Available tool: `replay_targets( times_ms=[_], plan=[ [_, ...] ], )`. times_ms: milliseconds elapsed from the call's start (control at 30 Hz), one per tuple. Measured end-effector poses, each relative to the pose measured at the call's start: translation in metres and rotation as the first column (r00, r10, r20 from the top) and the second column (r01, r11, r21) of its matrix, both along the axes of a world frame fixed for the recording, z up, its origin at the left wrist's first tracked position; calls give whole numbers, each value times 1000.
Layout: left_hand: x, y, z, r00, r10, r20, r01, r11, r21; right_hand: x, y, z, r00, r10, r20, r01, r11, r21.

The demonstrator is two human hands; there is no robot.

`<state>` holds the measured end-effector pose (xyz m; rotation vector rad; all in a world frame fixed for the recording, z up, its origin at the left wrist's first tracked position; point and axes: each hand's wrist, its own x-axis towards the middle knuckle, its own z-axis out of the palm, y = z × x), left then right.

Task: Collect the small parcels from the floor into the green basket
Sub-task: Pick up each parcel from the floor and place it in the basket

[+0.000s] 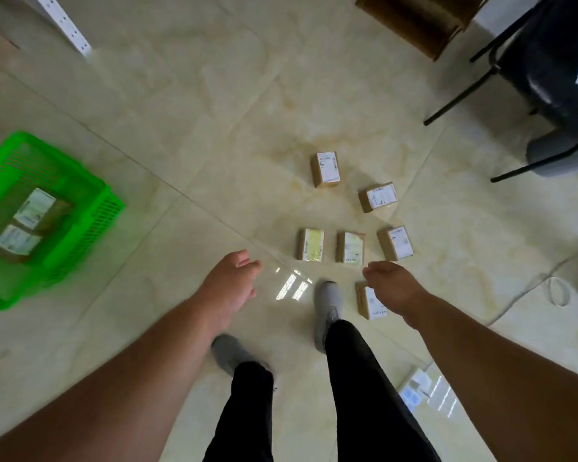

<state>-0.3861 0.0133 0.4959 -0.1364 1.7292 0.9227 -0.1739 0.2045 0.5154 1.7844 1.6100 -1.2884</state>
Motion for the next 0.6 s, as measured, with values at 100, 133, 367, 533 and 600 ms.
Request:
replay_targets(
  times_ms=[100,133,367,533,600],
  plan=[
    [29,12,-44,996,81,43,-78,996,-47,5,14,-44,988,148,50,-146,989,-37],
    [40,17,-60,992,106,63,-103,993,-60,5,21,-62,981,185,65,-182,982,-47],
    [124,85,-189,881,391,266,-343,916,-209,3,85,-206,814,571,103,-562,820,-104],
    [178,145,-279,659,602,451,-530,797,-290,-19,129,-302,543,833,103,-833,550,-61],
    [193,169,-316,578,660,480,-596,743,-304,-30,144,-345,370,926,81,-927,374,-41]
  ],
)
